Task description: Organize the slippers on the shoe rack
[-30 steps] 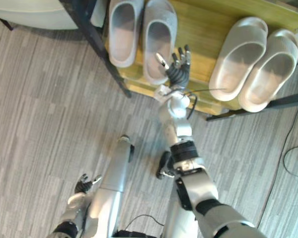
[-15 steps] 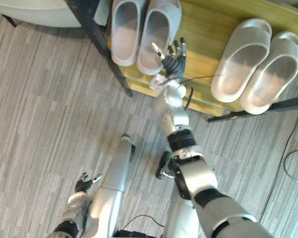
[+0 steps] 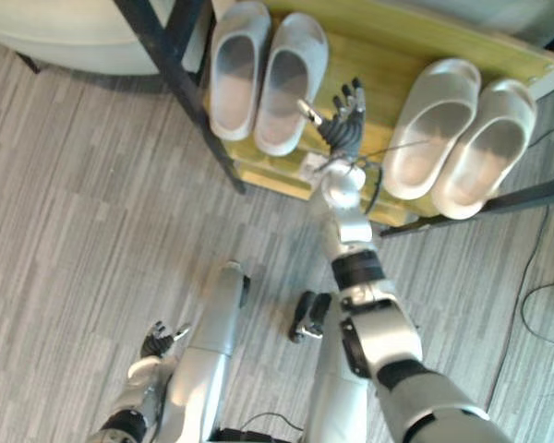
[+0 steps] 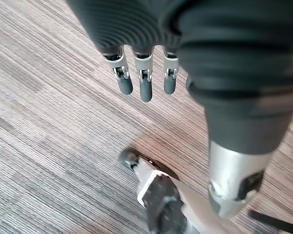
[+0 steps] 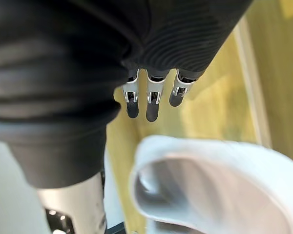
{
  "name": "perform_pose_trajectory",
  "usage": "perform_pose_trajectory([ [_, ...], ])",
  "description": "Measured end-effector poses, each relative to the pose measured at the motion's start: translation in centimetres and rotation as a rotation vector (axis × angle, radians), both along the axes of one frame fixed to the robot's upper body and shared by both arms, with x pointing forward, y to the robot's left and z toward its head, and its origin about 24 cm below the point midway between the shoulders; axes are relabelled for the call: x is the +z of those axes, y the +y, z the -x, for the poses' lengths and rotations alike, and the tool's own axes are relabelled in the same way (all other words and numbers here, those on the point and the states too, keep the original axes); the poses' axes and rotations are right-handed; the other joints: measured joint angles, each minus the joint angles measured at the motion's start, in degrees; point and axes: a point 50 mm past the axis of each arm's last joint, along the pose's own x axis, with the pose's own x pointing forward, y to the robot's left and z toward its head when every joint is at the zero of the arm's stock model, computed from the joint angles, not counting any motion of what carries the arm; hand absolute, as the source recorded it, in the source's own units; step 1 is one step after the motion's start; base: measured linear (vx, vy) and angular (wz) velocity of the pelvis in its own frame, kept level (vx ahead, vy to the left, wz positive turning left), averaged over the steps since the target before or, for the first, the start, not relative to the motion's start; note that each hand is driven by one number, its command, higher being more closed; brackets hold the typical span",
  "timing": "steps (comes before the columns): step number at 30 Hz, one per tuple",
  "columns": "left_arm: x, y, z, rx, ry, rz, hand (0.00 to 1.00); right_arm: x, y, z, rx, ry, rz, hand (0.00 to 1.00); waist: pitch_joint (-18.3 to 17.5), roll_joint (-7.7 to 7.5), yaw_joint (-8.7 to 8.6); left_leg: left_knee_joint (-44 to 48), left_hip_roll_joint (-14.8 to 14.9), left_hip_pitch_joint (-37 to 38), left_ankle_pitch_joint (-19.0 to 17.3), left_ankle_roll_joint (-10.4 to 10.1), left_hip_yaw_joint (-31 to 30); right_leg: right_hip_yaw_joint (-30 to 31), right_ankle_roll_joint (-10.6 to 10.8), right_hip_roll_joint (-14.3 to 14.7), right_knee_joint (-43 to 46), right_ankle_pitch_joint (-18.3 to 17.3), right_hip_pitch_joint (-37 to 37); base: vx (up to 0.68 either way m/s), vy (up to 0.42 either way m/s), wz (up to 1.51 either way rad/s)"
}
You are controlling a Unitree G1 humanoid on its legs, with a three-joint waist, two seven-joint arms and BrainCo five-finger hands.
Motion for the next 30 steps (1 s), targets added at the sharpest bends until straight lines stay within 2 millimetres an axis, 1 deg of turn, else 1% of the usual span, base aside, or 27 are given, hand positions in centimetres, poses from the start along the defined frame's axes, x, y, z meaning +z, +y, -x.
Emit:
perform_pose_trajectory([
  [1,-0.4,0.1,0.8,0.012,0.016,0.005,0.0,-1.2,-0.4,0.7,-0.014,0.009,0.028,0.0,-0.1,-0.02,-0.35,-1.5,0.1,2.6,0.0,0.2,0.5,0.2,0.2,-0.1,-1.4,0.1,2.5,0.05,0.047,0.0],
  [2,-0.6,0.1,1.2,0.013,0.023,0.007,0.0,-1.6,-0.5,1.0,-0.017,0.016,0.034,0.0,-0.3,-0.01,-0.47,-2.0,0.1,3.5,0.0,0.3,0.6,0.2,0.2,-0.1,-1.9,0.1,3.3,0.07,0.045,-0.01],
  [3,-1.1,0.0,2.3,0.016,0.054,0.016,0.0,-3.1,-0.9,1.8,-0.029,0.04,0.067,0.0,-1.5,-0.26,-0.67,-3.9,0.1,5.7,0.2,0.6,1.3,0.6,0.4,-0.2,-3.6,0.4,5.2,0.09,0.025,-0.04],
  [6,-2.1,0.4,4.6,0.003,0.116,0.004,0.0,-6.4,-1.1,4.3,-0.013,0.087,0.137,0.0,-3.5,-0.52,-1.16,-9.3,0.8,12.7,0.7,1.3,2.8,0.8,0.6,-0.2,-8.8,1.3,11.7,0.14,0.018,-0.07],
  [8,-2.7,0.8,6.5,-0.005,0.17,-0.015,0.0,-9.6,-1.4,6.4,0.001,0.162,0.195,0.0,-6.2,-0.83,-1.9,-14.2,1.1,17.3,1.4,1.7,3.5,0.7,1.2,-0.1,-13.6,2.2,16.4,0.16,0.012,0.0],
  [9,-2.8,0.9,6.9,-0.006,0.18,-0.017,0.0,-10.3,-1.5,6.9,0.006,0.182,0.204,0.0,-6.8,-0.85,-2.03,-15.4,1.2,18.4,1.7,1.8,3.7,0.6,1.4,-0.1,-14.9,2.4,17.4,0.2,0.031,0.01],
  [10,-3.2,1.0,8.1,-0.022,0.214,-0.03,0.0,-12.8,-1.9,8.7,0.021,0.258,0.254,0.0,-8.8,-1.12,-2.32,-19.7,1.6,22.2,2.7,2.2,4.6,0.4,1.9,-0.1,-19.4,3.5,21.1,0.21,0.041,-0.02],
  [11,-3.4,1.2,8.7,-0.033,0.232,-0.035,0.0,-14.2,-2.0,9.7,0.032,0.308,0.276,0.0,-10.0,-1.39,-2.57,-22.2,1.8,24.3,3.2,2.5,5.5,0.5,2.2,-0.1,-21.7,4.2,23.2,0.21,0.049,-0.02],
  [12,-3.4,1.3,9.0,-0.043,0.238,-0.037,0.0,-15.0,-2.1,10.3,0.037,0.335,0.288,0.0,-10.5,-1.47,-2.72,-23.4,1.8,25.5,3.7,2.3,5.7,0.5,2.3,-0.1,-23.1,4.6,24.4,0.18,0.05,-0.03],
  [13,-3.5,1.4,9.3,-0.079,0.255,-0.051,0.0,-16.8,-2.5,11.8,0.048,0.406,0.291,0.0,-11.7,-1.67,-2.95,-26.5,1.9,28.3,4.5,2.6,6.3,0.5,2.2,-0.1,-26.2,5.7,27.2,0.27,0.086,-0.07],
  [14,-3.6,1.5,9.7,-0.101,0.269,-0.06,0.0,-18.3,-2.8,13.1,0.059,0.465,0.309,0.0,-12.7,-1.97,-3.21,-29.1,1.8,30.9,5.0,2.9,7.0,0.7,2.6,-0.1,-28.8,6.4,29.5,0.26,0.096,-0.09],
  [15,-3.6,1.6,10.0,-0.113,0.278,-0.063,0.0,-19.1,-3.0,13.8,0.066,0.498,0.324,0.0,-13.4,-2.01,-3.57,-30.4,1.8,31.9,5.3,3.0,7.2,0.7,2.7,-0.1,-30.3,6.9,30.6,0.26,0.109,-0.12],
  [16,-3.7,1.8,10.6,-0.148,0.301,-0.081,0.0,-20.7,-3.3,15.2,0.079,0.573,0.332,0.0,-14.9,-2.21,-4.43,-33.3,1.7,34.2,5.9,3.2,7.9,0.9,3.1,-0.1,-33.4,7.8,32.7,0.22,0.101,-0.18],
  [17,-3.9,1.9,11.1,-0.168,0.32,-0.085,0.0,-22.3,-3.7,16.3,0.089,0.644,0.354,0.0,-16.1,-2.23,-4.87,-35.9,1.7,36.6,6.6,3.4,8.7,1.3,3.5,-0.1,-36.1,8.8,34.7,0.18,0.08,-0.19],
  [18,-3.9,1.9,11.2,-0.176,0.326,-0.085,0.0,-23.0,-3.9,16.7,0.088,0.675,0.361,0.0,-16.6,-2.16,-5.02,-36.9,1.7,37.4,6.8,3.4,9.0,1.4,3.6,0.0,-37.2,9.2,35.4,0.2,0.09,-0.22],
  [19,-4.1,1.8,11.4,-0.213,0.343,-0.09,0.0,-25.1,-4.7,18.1,0.073,0.785,0.357,0.0,-18.3,-1.88,-5.47,-39.8,1.5,39.6,7.7,3.7,9.5,1.6,4.1,0.0,-40.5,10.4,37.5,0.11,0.05,-0.11],
  [20,-4.1,1.7,11.4,-0.221,0.345,-0.092,0.0,-25.7,-5.0,18.6,0.069,0.814,0.359,0.0,-18.6,-1.72,-5.58,-40.5,1.5,40.1,7.9,3.8,9.6,1.6,4.2,0.0,-41.4,10.7,38.0,0.21,0.094,-0.13],
  [21,-4.2,1.5,11.3,-0.248,0.347,-0.088,0.0,-27.8,-5.9,19.9,0.058,0.929,0.373,0.0,-19.7,-1.07,-5.9,-44.1,1.4,42.6,9.3,4.1,9.9,1.7,4.6,0.2,-45.7,12.5,40.7,0.14,0.068,-0.11],
  [22,-4.2,1.1,11.2,-0.279,0.346,-0.086,0.0,-29.4,-6.6,21.2,0.056,1.027,0.366,0.0,-20.2,-0.36,-6.12,-47.1,1.3,44.5,10.3,4.4,10.3,2.0,4.9,0.5,-49.4,14.3,42.7,0.16,0.084,-0.14],
  [23,-4.2,1.0,11.1,-0.288,0.346,-0.088,0.0,-29.9,-6.8,21.6,0.055,1.057,0.365,0.0,-20.4,-0.17,-6.25,-47.9,1.3,45.0,10.6,4.5,10.4,2.1,5.0,0.6,-50.5,15.0,43.2,0.12,0.083,-0.2],
  [25,-4.2,0.8,10.9,-0.324,0.347,-0.097,0.0,-32.1,-7.3,23.4,0.064,1.2,0.36,0.0,-20.9,0.29,-6.96,-51.8,1.1,47.4,12.3,5.0,11.7,3.2,5.5,0.9,-55.5,17.7,45.5,0.08,0.077,-0.26],
  [27,-4.3,0.7,10.8,-0.357,0.353,-0.1,0.0,-33.4,-7.8,24.7,0.064,1.287,0.35,0.0,-21.2,0.6,-7.61,-53.8,0.8,48.5,13.2,5.4,11.8,3.3,5.8,0.9,-58.4,19.3,47.0,0.03,0.054,-0.08],
  [28,-4.2,0.6,10.3,-0.38,0.348,-0.107,0.0,-34.0,-8.1,25.7,0.051,1.341,0.329,0.0,-21.2,0.7,-7.67,-54.9,0.5,49.2,13.8,5.6,11.8,3.3,5.9,0.8,-59.8,20.2,47.8,0.01,0.048,0.0],
  [30,-4.1,0.3,9.6,-0.406,0.333,-0.116,0.0,-34.7,-8.5,26.9,0.04,1.407,0.308,0.0,-21.3,0.71,-7.8,-56.7,0.2,50.5,14.8,5.9,11.8,3.3,6.0,0.7,-61.8,21.2,49.2,-0.03,0.041,0.01],
])
